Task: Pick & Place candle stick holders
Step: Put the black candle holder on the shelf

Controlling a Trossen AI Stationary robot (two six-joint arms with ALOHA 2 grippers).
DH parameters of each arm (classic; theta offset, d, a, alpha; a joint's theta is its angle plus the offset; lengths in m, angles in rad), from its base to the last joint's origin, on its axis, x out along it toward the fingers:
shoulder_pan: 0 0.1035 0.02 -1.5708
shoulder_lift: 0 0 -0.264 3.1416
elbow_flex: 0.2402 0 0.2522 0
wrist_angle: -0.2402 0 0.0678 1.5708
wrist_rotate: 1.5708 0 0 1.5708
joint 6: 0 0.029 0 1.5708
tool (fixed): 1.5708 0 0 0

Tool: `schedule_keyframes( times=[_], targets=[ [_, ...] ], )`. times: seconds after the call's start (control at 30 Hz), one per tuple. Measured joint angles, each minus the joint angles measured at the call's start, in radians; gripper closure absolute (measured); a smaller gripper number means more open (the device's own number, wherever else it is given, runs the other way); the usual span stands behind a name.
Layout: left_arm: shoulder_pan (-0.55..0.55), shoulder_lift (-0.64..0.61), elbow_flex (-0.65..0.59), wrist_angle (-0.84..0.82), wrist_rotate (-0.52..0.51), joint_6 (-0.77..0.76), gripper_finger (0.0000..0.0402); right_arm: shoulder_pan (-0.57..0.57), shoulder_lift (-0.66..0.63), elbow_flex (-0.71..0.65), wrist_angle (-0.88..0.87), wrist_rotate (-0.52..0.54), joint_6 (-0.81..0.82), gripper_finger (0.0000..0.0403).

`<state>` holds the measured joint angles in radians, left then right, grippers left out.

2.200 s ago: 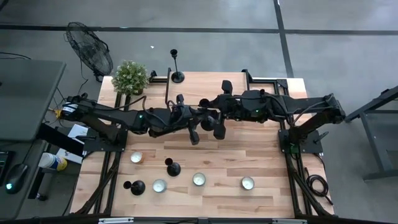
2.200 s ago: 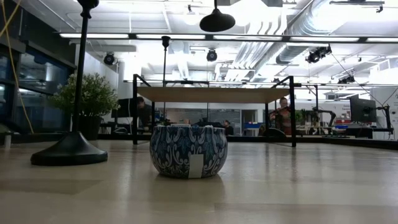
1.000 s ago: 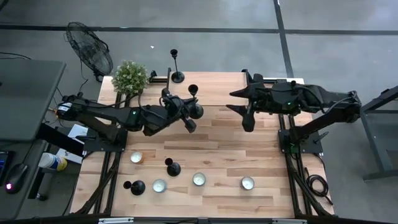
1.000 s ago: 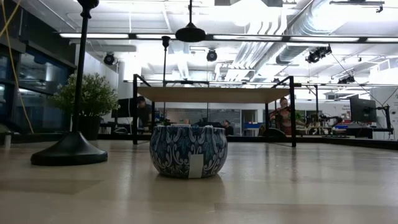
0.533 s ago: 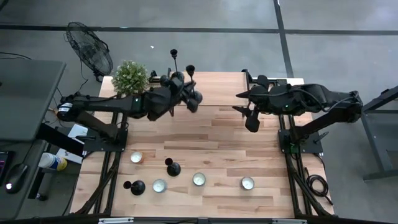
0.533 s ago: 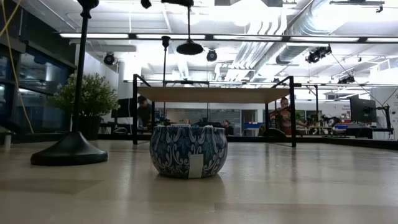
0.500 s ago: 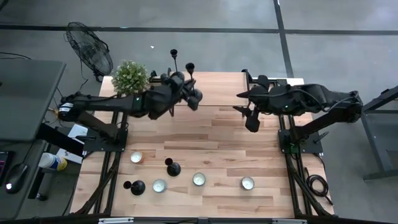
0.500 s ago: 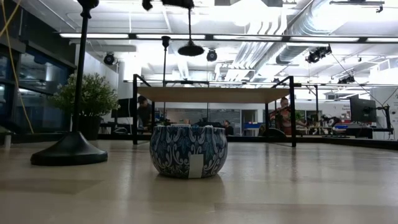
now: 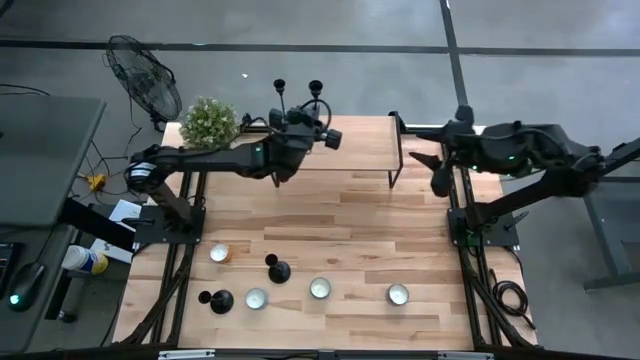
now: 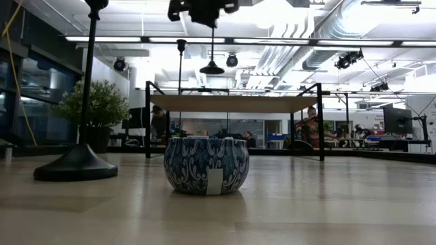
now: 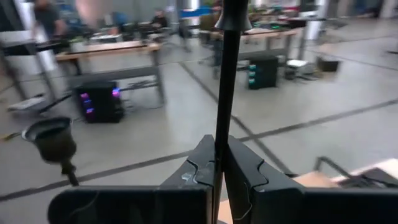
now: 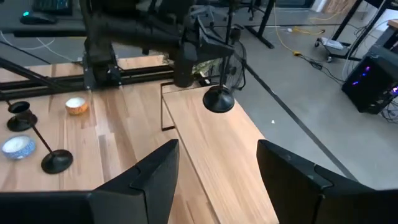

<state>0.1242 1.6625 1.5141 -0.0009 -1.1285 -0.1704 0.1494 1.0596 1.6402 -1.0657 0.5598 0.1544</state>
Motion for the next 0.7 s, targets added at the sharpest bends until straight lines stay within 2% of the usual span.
schedule_keyframes(
  times=[0.17,0.43,0.7],
  targets=[
    [0.0,0.05,0.0,-0.022,-0.127,-0.089,0.0396,0.0,-0.038,0.0,-0.015,-0.001,0.002,0.0194],
    [-0.014,0.084,0.001,-0.025,-0.261,-0.187,0.0396,0.0,-0.055,0.0,-0.016,-0.008,-0.005,0.0194],
    [0.015,0.086,0.0,-0.03,-0.278,-0.23,0.0396,0.0,-0.056,0.0,-0.015,-0.017,-0.024,0.0194]
  ],
)
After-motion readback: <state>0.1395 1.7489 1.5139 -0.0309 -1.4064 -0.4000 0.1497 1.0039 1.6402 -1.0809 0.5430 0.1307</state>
